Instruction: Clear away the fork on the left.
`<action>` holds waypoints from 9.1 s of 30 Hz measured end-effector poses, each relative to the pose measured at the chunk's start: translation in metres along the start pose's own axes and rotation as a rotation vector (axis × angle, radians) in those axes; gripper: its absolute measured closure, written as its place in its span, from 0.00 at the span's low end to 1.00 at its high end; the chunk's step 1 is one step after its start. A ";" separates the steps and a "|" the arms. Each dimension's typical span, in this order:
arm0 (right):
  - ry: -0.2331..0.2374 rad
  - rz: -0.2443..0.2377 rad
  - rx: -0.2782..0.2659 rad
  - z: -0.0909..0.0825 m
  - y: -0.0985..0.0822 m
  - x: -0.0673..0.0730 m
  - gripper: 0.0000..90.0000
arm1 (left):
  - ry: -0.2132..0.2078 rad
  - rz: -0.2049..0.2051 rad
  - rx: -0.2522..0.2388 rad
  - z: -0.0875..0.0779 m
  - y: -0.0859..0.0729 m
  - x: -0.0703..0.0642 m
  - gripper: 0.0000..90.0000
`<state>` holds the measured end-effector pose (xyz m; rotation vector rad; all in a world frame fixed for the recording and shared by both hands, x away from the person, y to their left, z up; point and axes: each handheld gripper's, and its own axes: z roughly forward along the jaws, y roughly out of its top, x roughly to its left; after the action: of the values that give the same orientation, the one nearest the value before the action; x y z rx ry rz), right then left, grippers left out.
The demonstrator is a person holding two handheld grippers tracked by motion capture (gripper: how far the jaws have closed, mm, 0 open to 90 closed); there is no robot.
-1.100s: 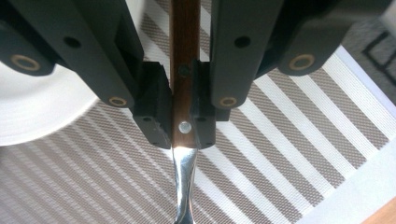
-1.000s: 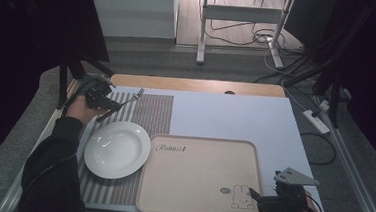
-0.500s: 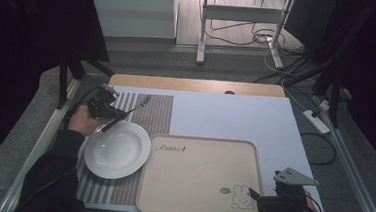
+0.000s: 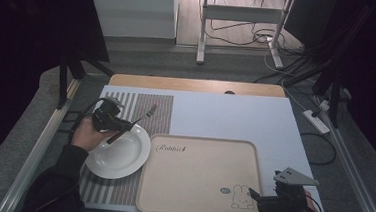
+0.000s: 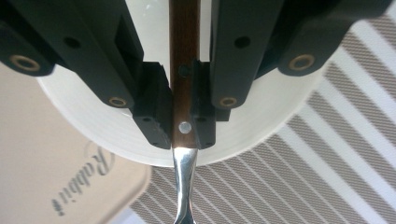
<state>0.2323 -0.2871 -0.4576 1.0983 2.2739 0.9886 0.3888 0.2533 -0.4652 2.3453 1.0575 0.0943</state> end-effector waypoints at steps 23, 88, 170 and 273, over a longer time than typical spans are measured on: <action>0.004 -0.022 -0.001 0.000 0.000 0.002 0.00 | -0.032 0.024 0.012 0.026 -0.001 -0.088 0.87; 0.018 -0.033 0.004 0.001 0.001 0.002 0.00 | -0.093 0.170 0.040 0.108 0.027 -0.167 0.99; 0.019 -0.028 0.008 -0.001 -0.001 0.002 0.00 | -0.024 0.024 -0.120 0.039 0.000 -0.099 0.64; -0.016 -0.011 0.014 0.000 -0.001 0.003 0.00 | 0.015 -0.135 -0.307 -0.031 -0.127 -0.088 0.00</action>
<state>0.2300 -0.2855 -0.4581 1.0944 2.2753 0.9571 0.2345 0.2733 -0.4911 1.9970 1.1190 0.2084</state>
